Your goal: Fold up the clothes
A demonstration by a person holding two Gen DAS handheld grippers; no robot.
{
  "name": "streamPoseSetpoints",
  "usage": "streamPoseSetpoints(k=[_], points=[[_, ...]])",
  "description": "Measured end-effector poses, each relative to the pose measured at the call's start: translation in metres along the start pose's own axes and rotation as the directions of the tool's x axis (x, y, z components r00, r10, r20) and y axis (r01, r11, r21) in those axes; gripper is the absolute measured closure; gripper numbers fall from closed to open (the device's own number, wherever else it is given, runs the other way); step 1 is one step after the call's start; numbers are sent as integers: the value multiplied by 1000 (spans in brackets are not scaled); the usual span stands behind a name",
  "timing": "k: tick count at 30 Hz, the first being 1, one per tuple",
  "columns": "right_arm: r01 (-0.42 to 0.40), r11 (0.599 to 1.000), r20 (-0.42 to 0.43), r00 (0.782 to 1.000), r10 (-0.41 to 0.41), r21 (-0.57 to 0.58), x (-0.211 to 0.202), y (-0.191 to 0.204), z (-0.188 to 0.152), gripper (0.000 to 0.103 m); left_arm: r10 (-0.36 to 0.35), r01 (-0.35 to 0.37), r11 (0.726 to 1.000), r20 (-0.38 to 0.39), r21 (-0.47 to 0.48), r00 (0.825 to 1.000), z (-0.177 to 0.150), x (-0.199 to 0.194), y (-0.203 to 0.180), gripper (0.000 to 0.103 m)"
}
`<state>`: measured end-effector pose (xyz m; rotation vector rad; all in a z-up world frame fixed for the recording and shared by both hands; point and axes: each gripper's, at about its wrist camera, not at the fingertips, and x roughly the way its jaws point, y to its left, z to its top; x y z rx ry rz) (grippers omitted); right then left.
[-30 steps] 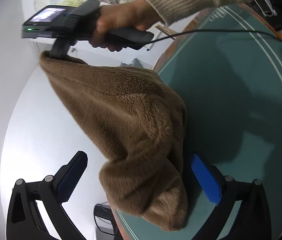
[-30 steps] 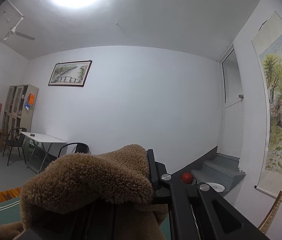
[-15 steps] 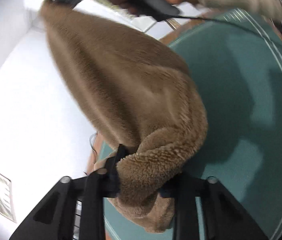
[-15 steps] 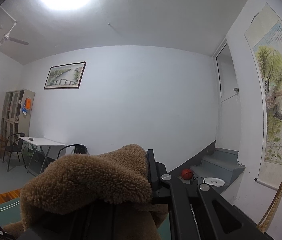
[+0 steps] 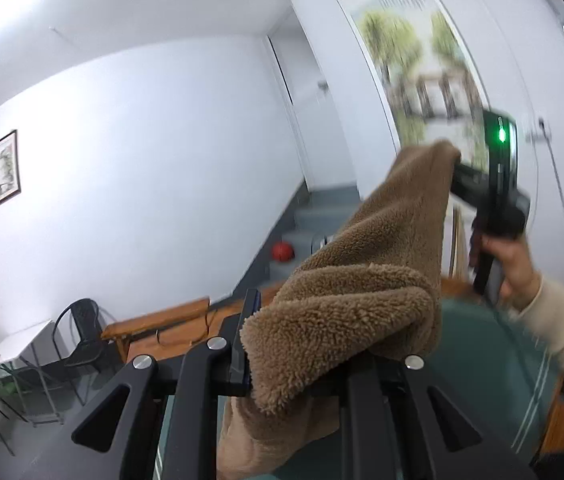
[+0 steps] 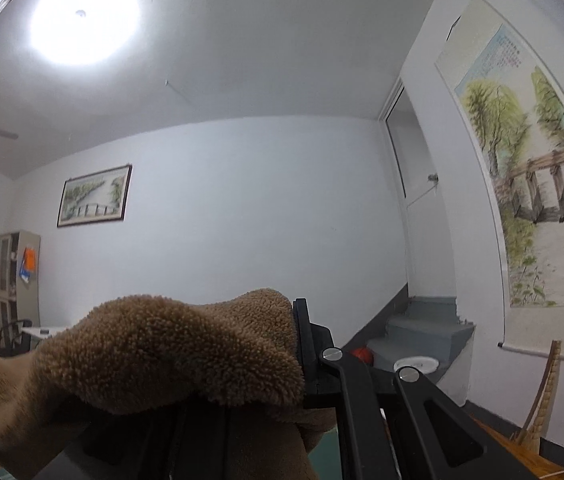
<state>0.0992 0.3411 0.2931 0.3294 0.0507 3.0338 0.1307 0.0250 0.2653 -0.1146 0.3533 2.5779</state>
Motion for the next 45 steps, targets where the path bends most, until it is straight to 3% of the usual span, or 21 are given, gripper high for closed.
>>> streamPoseSetpoints(k=[6, 11, 13, 14, 16, 17, 18, 21, 25, 29, 33, 36, 39, 42, 43, 45], points=[[5, 1000, 166, 986, -5, 3, -20, 13, 73, 95, -78, 92, 986, 100, -140, 992, 15, -31, 7, 83], [-1, 999, 281, 960, 12, -38, -42, 44, 131, 95, -197, 232, 936, 151, -265, 969, 7, -40, 1, 82], [2, 998, 315, 949, 20, -70, -52, 62, 147, 95, -248, 284, 918, 159, -278, 956, 0, -49, -3, 76], [5, 996, 329, 944, 25, -90, -57, 72, 153, 95, -267, 302, 913, 158, -274, 951, -3, -53, -8, 71], [9, 992, 349, 936, 36, -127, -67, 90, 158, 95, -286, 317, 917, 153, -244, 946, -12, -58, -21, 37], [1, 991, 351, 935, 47, -136, -69, 95, 158, 95, -296, 325, 919, 153, -223, 943, -19, -63, -26, 15], [-10, 990, 351, 934, 60, -143, -72, 101, 157, 95, -307, 333, 921, 153, -201, 939, -24, -68, -29, 10], [-17, 988, 348, 935, 70, -153, -79, 110, 152, 95, -333, 353, 926, 153, -135, 930, -33, -82, -36, 7], [-30, 988, 335, 939, 79, -149, -86, 114, 144, 95, -317, 334, 939, 173, -80, 933, -29, -96, -32, 1], [-29, 989, 348, 934, 78, -145, -95, 114, 140, 95, -349, 360, 931, 147, -63, 926, -26, -91, -21, 1], [-16, 993, 425, 903, 66, -120, -117, 105, 140, 95, -412, 422, 903, 126, -74, 903, -21, -69, -3, 1], [-11, 995, 495, 867, 58, -97, -139, 97, 139, 95, -436, 445, 892, 117, -73, 892, -18, -53, 7, 1], [-7, 996, 504, 862, 53, -93, -146, 93, 141, 95, -499, 503, 860, 64, -93, 865, -17, -24, 4, 1], [10, 995, 474, 879, 39, -100, -142, 89, 139, 95, -590, 587, 803, 4, -102, 807, -27, -8, -11, 1], [17, 995, 456, 890, 31, -101, -137, 86, 138, 95, -620, 616, 783, -15, -86, 785, -31, -6, -22, 1], [24, 995, 418, 908, 17, -93, -128, 78, 134, 95, -652, 652, 758, -39, -13, 757, -40, -14, -44, 1]])
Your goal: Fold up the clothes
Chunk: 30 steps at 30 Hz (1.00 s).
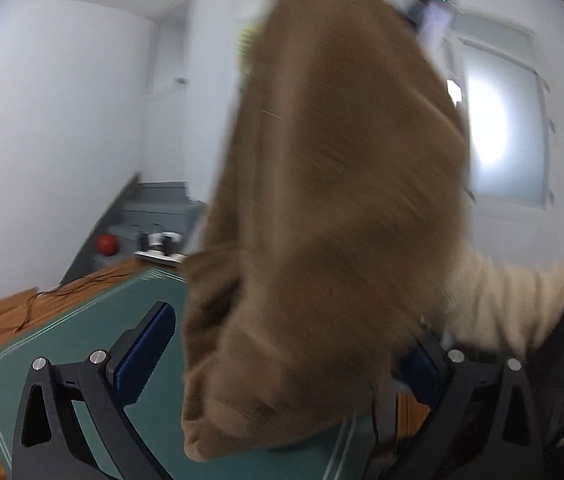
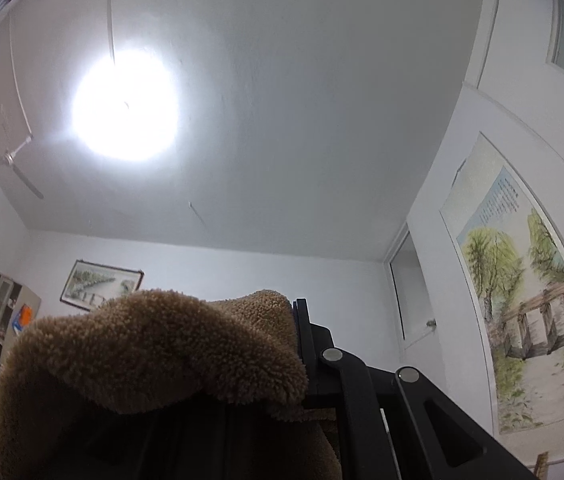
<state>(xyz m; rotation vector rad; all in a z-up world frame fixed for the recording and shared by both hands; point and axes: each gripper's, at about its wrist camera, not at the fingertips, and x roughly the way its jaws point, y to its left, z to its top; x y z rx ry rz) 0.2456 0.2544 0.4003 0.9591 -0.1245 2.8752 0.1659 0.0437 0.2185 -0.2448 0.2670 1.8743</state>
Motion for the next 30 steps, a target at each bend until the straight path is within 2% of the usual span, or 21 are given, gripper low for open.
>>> streamPoseSetpoints(k=[3, 6, 9, 13, 18, 20, 21, 22, 24, 26, 28, 30], points=[[18, 1000, -57, 998, -17, 19, 9, -11, -13, 95, -69, 71, 992, -17, 107, 997, 9, 28, -38, 1], [42, 998, -106, 994, -37, 54, 16, -23, -27, 95, -131, 133, 977, -22, 168, 991, 6, 31, -63, 1], [52, 996, -133, 990, -43, 66, 18, -28, -37, 95, -123, 125, 974, -24, 189, 992, 0, 28, -81, 1], [28, 999, -145, 989, -21, 42, 13, -18, -43, 95, -76, 80, 985, -31, 154, 997, -1, 36, -75, 1], [-5, 1000, -133, 991, 4, -8, 5, -5, -40, 95, -63, 63, 998, -27, 20, 998, -17, 53, -52, 2], [-13, 1000, -134, 991, 9, -25, 2, -2, -39, 95, -34, 33, 999, -39, -38, 999, -19, 64, -43, 29], [-16, 999, -135, 991, 12, -33, 2, -1, -39, 95, -17, 13, 998, -48, -66, 999, -19, 70, -39, 71], [-18, 999, -137, 990, 13, -40, 1, -1, -40, 95, 37, -44, 994, -68, -97, 997, -19, 75, -32, 88], [-16, 998, -148, 989, 8, -53, 1, -2, -43, 95, 169, -185, 970, -107, -156, 980, -20, 79, -17, 90], [-5, 998, -170, 985, -6, -62, 1, -8, -49, 95, 284, -295, 934, -82, -204, 955, -16, 63, -2, 90], [9, 998, -190, 982, -21, -63, 1, -17, -58, 95, 408, -402, 879, -34, -256, 913, -8, 35, 13, 90], [20, 999, -229, 973, -31, -50, 1, -31, -71, 95, 520, -484, 814, 31, -320, 854, 5, 0, 24, 90]])
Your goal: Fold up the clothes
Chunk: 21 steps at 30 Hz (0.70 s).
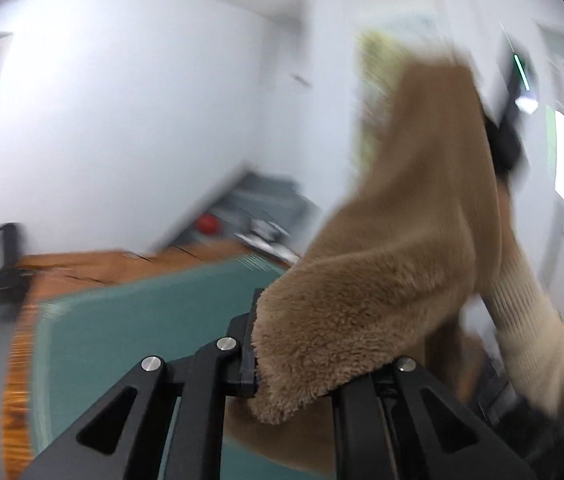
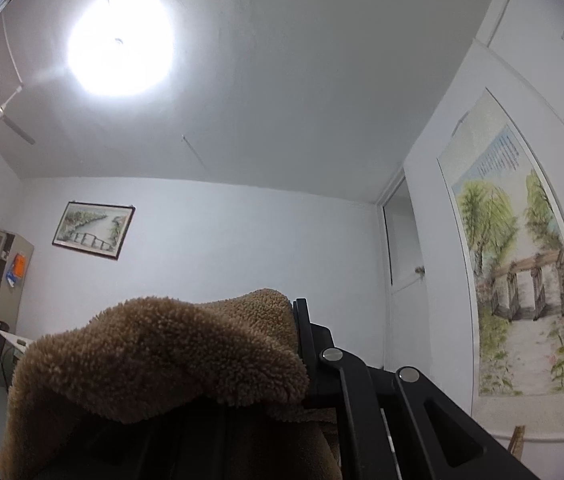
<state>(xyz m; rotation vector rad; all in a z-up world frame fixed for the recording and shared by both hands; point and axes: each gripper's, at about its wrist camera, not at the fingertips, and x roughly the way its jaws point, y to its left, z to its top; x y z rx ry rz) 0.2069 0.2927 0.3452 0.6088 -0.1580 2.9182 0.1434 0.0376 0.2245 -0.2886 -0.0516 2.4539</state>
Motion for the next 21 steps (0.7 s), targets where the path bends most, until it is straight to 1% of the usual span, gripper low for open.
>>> streamPoseSetpoints(k=[1, 3, 5, 8, 9, 10, 12, 13, 15, 16, 17, 19, 20, 21], points=[[-1, 1000, -26, 1000, 1, 11, 2, -6, -8, 95, 42, -40, 999, 47, -36, 998, 11, -13, 10, 90], [-31, 999, -95, 995, 35, 44, 7, -16, -29, 95, 113, -103, 991, 119, -86, 986, 27, -34, 22, 91], [-74, 995, -153, 985, 84, 65, 7, -19, -51, 95, 181, -166, 981, 172, -102, 968, 41, -48, 24, 91], [-171, 983, -219, 958, 183, 74, -1, -11, -83, 95, 266, -249, 963, 222, -102, 938, 53, -58, 18, 90], [-206, 975, -239, 946, 220, 82, -4, -8, -93, 95, 284, -267, 958, 232, -105, 930, 55, -59, 17, 91], [-248, 964, -259, 928, 266, 99, -10, -5, -104, 95, 302, -284, 953, 242, -109, 922, 57, -60, 16, 90], [-326, 936, -294, 889, 352, 136, -21, 0, -124, 95, 326, -308, 945, 245, -109, 913, 55, -55, 14, 91], [-349, 925, -306, 874, 379, 147, -27, 2, -132, 95, 336, -319, 942, 244, -108, 910, 53, -53, 13, 90], [-399, 899, -326, 838, 437, 180, -39, 5, -146, 94, 339, -322, 940, 234, -109, 911, 54, -47, 16, 91], [-434, 877, -334, 811, 479, 205, -45, 6, -153, 94, 339, -321, 941, 231, -112, 912, 55, -47, 18, 91], [-474, 849, -342, 777, 528, 234, -51, 7, -160, 90, 337, -318, 941, 230, -116, 913, 55, -45, 19, 91], [-546, 788, -353, 705, 615, 282, -64, 9, -173, 77, 340, -320, 940, 233, -119, 911, 55, -44, 21, 90], [-575, 767, -358, 679, 642, 284, -72, 11, -178, 49, 342, -321, 939, 235, -121, 910, 54, -43, 23, 90], [-603, 744, -362, 651, 667, 287, -80, 14, -183, 17, 343, -322, 939, 236, -125, 909, 53, -43, 26, 90]])
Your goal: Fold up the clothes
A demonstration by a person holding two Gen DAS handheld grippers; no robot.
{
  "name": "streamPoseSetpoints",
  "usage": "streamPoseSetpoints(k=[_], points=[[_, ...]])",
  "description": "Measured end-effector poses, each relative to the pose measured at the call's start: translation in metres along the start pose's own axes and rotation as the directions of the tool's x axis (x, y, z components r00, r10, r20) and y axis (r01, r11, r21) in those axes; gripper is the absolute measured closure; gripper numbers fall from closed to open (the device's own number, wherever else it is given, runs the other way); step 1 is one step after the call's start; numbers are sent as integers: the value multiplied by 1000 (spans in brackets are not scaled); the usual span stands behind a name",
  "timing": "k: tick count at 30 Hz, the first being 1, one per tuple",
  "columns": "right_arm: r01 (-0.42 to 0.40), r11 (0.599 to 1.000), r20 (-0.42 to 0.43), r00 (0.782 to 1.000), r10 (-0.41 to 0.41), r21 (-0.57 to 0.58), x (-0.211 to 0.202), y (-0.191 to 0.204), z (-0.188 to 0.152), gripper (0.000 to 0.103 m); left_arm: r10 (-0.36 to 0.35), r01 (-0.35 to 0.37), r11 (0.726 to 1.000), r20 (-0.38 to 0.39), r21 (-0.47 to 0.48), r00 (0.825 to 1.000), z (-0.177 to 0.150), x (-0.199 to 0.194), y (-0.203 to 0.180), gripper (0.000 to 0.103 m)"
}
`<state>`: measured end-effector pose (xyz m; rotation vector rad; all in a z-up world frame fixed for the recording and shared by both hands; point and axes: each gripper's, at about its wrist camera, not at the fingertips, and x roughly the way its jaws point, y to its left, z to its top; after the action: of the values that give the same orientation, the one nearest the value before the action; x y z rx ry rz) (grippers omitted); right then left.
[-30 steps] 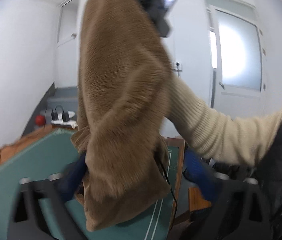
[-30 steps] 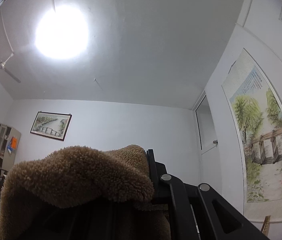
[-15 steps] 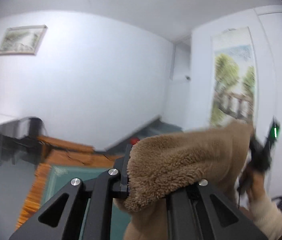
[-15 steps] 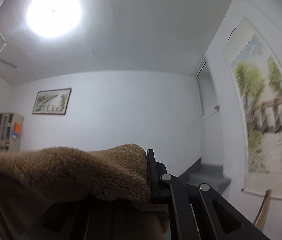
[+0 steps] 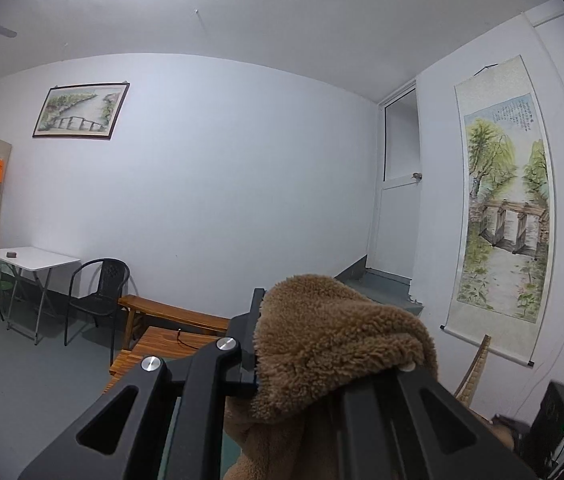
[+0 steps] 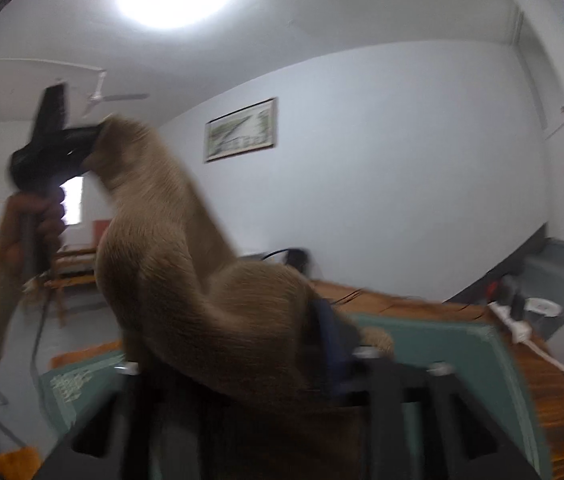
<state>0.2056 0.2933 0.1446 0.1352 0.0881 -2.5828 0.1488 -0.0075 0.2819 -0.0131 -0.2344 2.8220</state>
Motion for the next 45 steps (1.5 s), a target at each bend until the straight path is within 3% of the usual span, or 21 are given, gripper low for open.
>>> streamPoseSetpoints(k=[1, 5, 16, 22, 25, 29, 31, 33, 36, 40, 42, 43, 45], points=[[-30, 999, -12, 999, 30, -16, -2, 6, -8, 10, 1, -1, 1000, 0, -4, 1000, 0, 0, 2, 90], [-74, 995, -56, 996, 71, -66, -15, 14, -26, 10, -2, 2, 1000, -13, -27, 1000, -2, 3, 11, 90], [71, 992, -158, 984, -87, -103, -14, -60, -12, 10, -14, 14, 1000, -16, -15, 1000, -4, -7, 29, 90], [106, 991, -237, 968, -83, 86, 19, -103, 6, 10, -14, 13, 999, -34, -52, 999, -12, -8, 45, 90], [82, 979, -288, 957, -25, 187, 52, -111, 11, 10, -14, 11, 997, -43, -70, 999, -16, -7, 52, 90], [-19, 968, -336, 936, 105, 250, 87, -106, 10, 10, -4, -1, 996, -60, -84, 998, -23, -6, 62, 90], [28, 984, -392, 919, 43, 174, 102, -97, 7, 10, 5, -11, 995, -66, -96, 998, -25, -6, 69, 90], [141, 988, -434, 895, -103, 55, 112, -94, 2, 10, 14, -22, 993, -75, -113, 997, -28, -5, 78, 89], [271, 961, -458, 848, -266, -58, 114, -106, -9, 10, 29, -42, 990, -96, -133, 995, -35, -1, 90, 87], [367, 923, -472, 797, -377, -118, 99, -129, -25, 10, 40, -62, 983, -125, -172, 991, -45, 8, 105, 87], [409, 888, -451, 766, -459, -209, 86, -134, -31, 10, 40, -67, 978, -134, -197, 990, -49, 13, 110, 87], [415, 877, -431, 764, -481, -243, 79, -134, -34, 10, 38, -67, 976, -139, -207, 990, -50, 16, 112, 87], [374, 892, -378, 810, -447, -255, 67, -129, -32, 10, 35, -68, 973, -148, -220, 988, -52, 21, 114, 87]])
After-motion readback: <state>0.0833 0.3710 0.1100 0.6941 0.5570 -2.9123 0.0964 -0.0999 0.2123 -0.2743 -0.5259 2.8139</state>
